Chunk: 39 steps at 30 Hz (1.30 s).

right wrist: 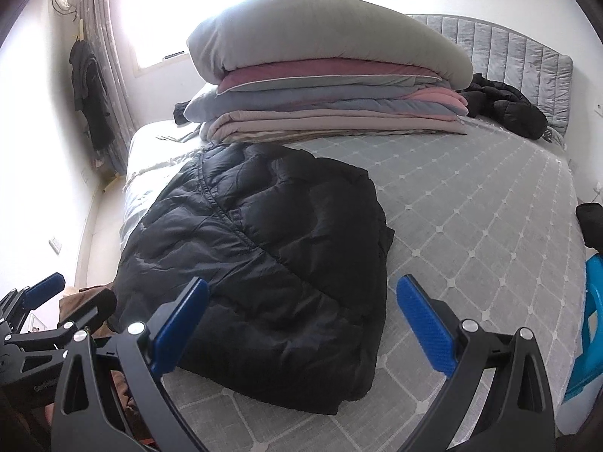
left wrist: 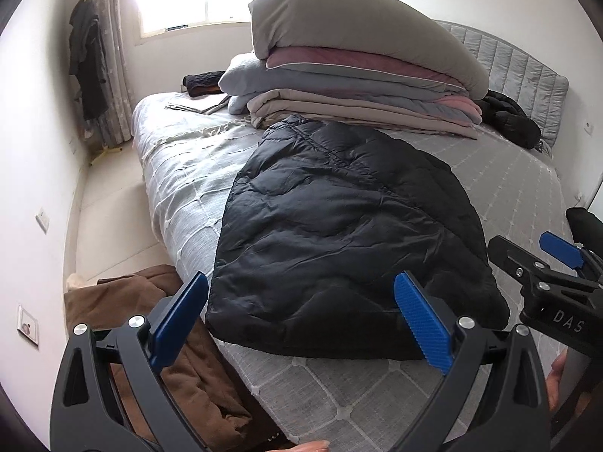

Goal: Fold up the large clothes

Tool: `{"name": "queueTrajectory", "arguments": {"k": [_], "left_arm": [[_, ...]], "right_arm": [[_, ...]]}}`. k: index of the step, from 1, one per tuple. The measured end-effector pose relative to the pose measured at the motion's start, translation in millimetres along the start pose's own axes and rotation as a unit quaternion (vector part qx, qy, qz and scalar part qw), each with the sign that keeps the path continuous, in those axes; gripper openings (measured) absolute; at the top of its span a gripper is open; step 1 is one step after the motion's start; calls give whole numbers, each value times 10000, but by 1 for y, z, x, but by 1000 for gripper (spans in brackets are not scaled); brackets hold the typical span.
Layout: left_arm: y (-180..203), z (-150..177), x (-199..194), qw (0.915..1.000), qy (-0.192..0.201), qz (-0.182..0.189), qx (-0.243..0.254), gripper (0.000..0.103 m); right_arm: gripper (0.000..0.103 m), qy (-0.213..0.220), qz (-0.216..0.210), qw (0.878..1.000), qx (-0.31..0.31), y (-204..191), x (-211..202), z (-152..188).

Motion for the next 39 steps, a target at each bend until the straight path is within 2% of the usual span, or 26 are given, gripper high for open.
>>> {"name": "queueTrajectory", "arguments": {"k": [39], "left_arm": [[7, 2, -1, 9999, -6, -12, 130, 95]], "right_arm": [[96, -139, -99, 9998, 39, -3, 3, 6]]}}
Point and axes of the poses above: each gripper's, at about its wrist camera, not at the fingertips, and x roughly the way its jaws point, y to its right, z to its underside, the point moved 3 cm from there along x, roughly the way its jaws point, and after that the axes turned 13 degrees about y, right-handed, at the moved point
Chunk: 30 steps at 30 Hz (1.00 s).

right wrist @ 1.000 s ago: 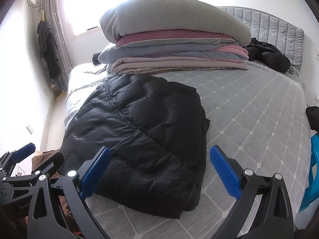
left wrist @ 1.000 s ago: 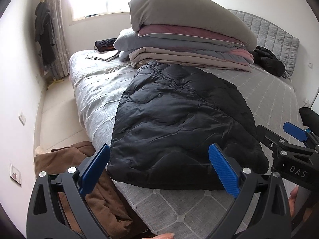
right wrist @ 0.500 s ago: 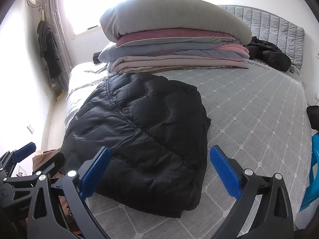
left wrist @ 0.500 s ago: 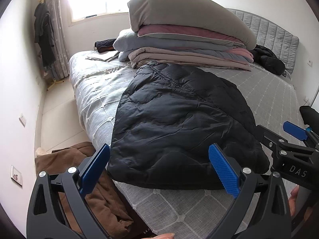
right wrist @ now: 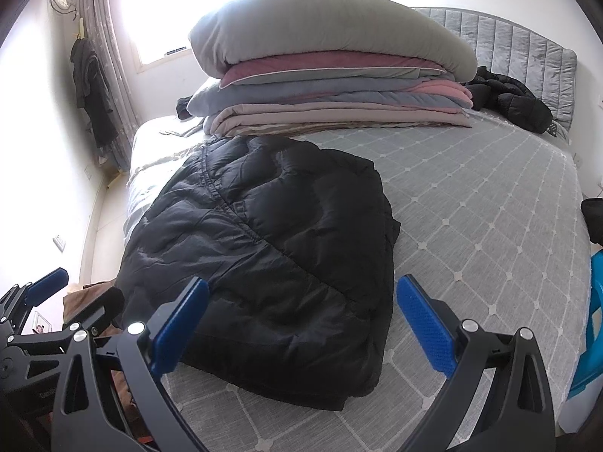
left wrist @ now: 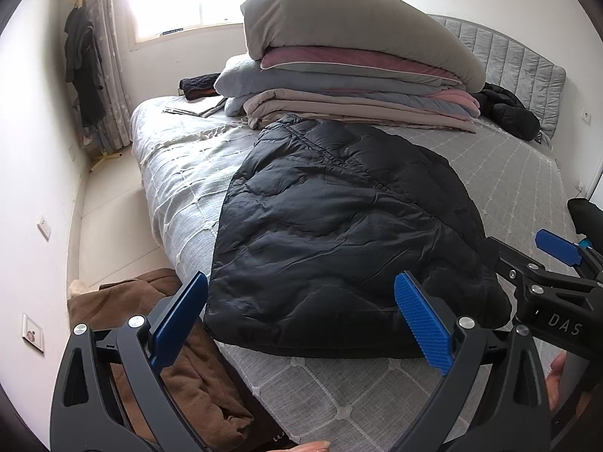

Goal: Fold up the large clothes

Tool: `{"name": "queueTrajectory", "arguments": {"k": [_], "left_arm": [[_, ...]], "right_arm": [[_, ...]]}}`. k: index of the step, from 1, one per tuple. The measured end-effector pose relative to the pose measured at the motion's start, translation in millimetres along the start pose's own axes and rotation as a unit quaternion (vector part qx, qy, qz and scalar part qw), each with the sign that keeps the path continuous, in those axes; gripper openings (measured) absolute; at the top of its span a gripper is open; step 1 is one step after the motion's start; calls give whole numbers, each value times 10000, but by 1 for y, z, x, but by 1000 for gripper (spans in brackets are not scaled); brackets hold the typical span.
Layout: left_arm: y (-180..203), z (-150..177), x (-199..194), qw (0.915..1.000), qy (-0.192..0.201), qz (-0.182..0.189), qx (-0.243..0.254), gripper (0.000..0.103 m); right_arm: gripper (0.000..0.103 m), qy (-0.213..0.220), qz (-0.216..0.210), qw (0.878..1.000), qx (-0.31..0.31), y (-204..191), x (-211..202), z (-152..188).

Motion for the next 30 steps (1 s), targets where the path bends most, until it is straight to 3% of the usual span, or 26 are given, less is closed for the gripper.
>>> {"name": "queueTrajectory", "arguments": {"k": [30], "left_arm": [[-2, -1, 1, 10000, -7, -15, 8, 95]], "right_arm": [[96, -52, -57, 10000, 2, 0, 0, -1]]}}
Point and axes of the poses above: each gripper's, at about its wrist camera, not at the fingertips, and x roughly the way its jaws point, y to its right, z to its underside, the point moved 3 cm from there along x, roughly the way its jaws point, and after that the axes turned 13 degrees about y, right-handed, at the moved point
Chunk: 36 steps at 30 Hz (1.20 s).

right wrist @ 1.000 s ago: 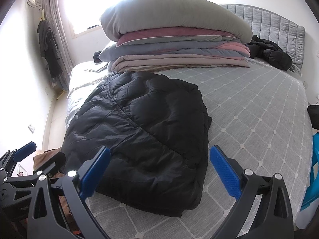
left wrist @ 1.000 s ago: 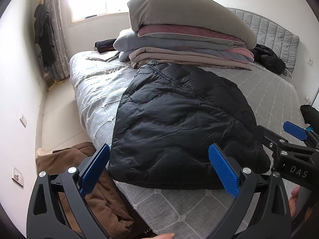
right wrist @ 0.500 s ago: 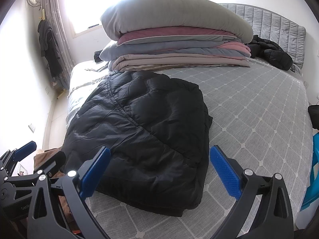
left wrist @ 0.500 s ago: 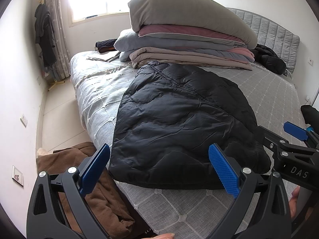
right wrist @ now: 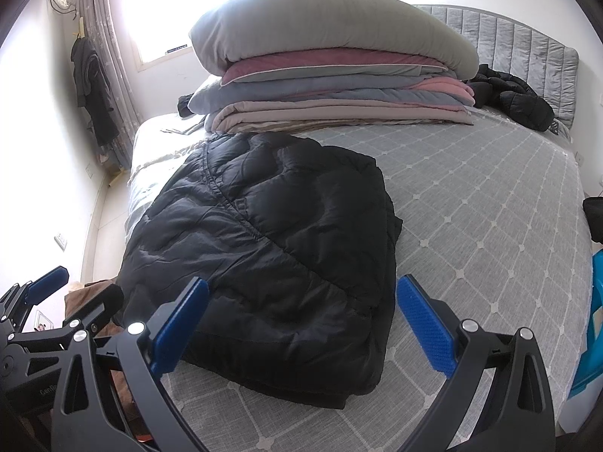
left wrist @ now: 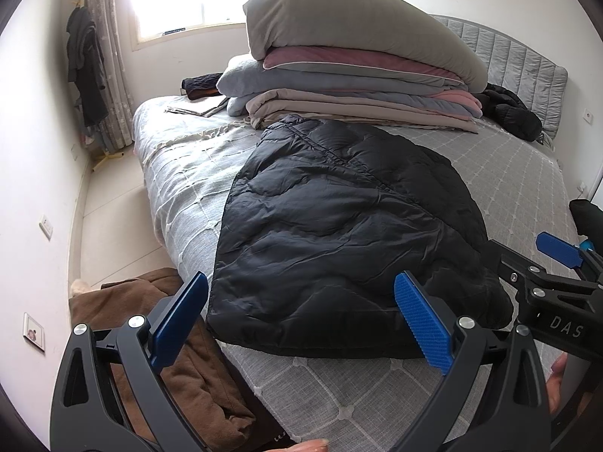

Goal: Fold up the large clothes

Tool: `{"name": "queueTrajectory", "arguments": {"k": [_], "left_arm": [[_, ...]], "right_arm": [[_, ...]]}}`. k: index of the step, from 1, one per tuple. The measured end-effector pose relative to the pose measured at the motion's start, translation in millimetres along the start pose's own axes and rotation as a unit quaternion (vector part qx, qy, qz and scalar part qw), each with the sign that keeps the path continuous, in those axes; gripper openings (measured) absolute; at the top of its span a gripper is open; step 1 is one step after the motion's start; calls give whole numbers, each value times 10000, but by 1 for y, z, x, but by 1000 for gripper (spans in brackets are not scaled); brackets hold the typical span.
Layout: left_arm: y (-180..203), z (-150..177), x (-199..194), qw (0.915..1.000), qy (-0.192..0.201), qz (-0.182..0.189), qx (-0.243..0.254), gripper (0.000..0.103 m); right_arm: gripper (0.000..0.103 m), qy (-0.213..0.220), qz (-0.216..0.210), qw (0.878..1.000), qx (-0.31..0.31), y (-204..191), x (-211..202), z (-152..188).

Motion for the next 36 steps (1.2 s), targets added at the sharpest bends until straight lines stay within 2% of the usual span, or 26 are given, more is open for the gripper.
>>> {"name": "queueTrajectory", "arguments": {"k": [36], "left_arm": [[1, 3, -1, 10000, -45, -42, 37, 95]], "right_arm": [[96, -56, -12, 10000, -13, 1, 1, 0]]}}
Point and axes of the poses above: each gripper's, at about its wrist camera, not at the fingertips, and x roughly the way its jaws point, y to its right, z to its underside, the point moved 3 cm from there along x, roughly the way its jaws point, and after that the axes turned 13 degrees about y, right-handed, at the moved point
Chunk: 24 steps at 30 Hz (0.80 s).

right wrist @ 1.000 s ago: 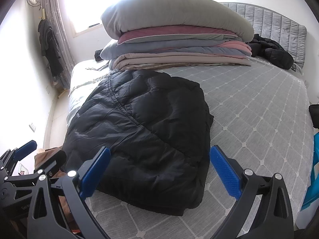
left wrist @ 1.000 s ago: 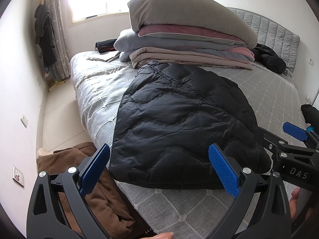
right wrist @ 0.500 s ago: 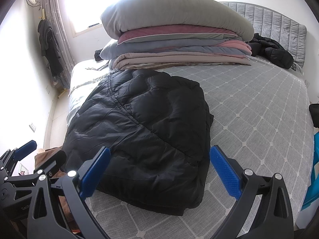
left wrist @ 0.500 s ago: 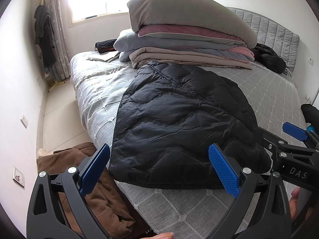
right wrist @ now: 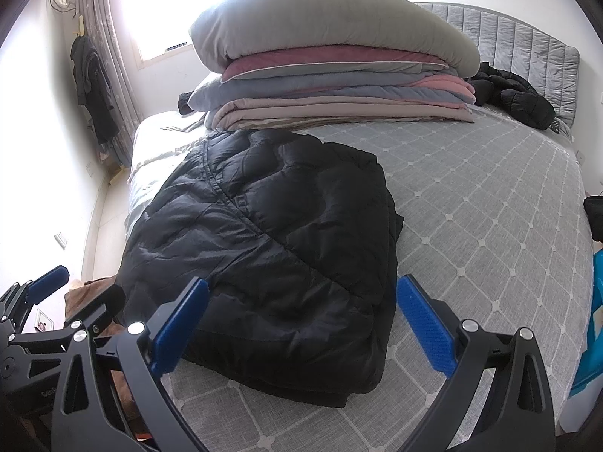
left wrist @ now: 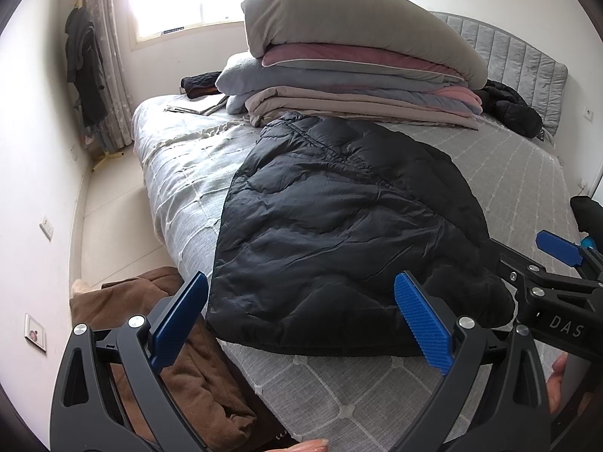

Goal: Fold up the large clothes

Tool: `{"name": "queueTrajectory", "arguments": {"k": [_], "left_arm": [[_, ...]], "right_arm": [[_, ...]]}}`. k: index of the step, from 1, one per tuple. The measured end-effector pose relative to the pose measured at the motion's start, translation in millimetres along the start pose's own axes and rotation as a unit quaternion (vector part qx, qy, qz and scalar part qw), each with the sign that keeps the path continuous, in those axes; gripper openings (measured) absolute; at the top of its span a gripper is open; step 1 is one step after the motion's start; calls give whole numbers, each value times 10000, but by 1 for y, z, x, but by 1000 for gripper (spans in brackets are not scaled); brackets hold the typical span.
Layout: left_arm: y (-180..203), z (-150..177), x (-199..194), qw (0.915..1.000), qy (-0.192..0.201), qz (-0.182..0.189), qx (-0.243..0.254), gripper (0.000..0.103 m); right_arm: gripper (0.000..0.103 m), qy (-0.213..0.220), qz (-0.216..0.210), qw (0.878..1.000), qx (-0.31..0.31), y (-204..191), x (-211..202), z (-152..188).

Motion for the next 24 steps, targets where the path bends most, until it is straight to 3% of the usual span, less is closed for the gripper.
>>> {"name": "queueTrajectory", "arguments": {"k": [21, 24], "left_arm": [[-2, 0, 2, 9999, -43, -76, -71, 95], [-5, -1, -3, 9996, 211, -64, -174, 95]], "right_arm": [[96, -1, -8, 10000, 12, 2, -1, -1], [96, 4, -26, 10000, 22, 3, -2, -1]]}}
Point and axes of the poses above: each gripper's, at about its wrist camera, not at the fingertips, and x roughly the way its jaws point, y to its right, z to its underside, the point moved 3 cm from there along x, roughly the way its jaws point, and after that the axes turned 13 degrees about y, right-handed, at the moved point
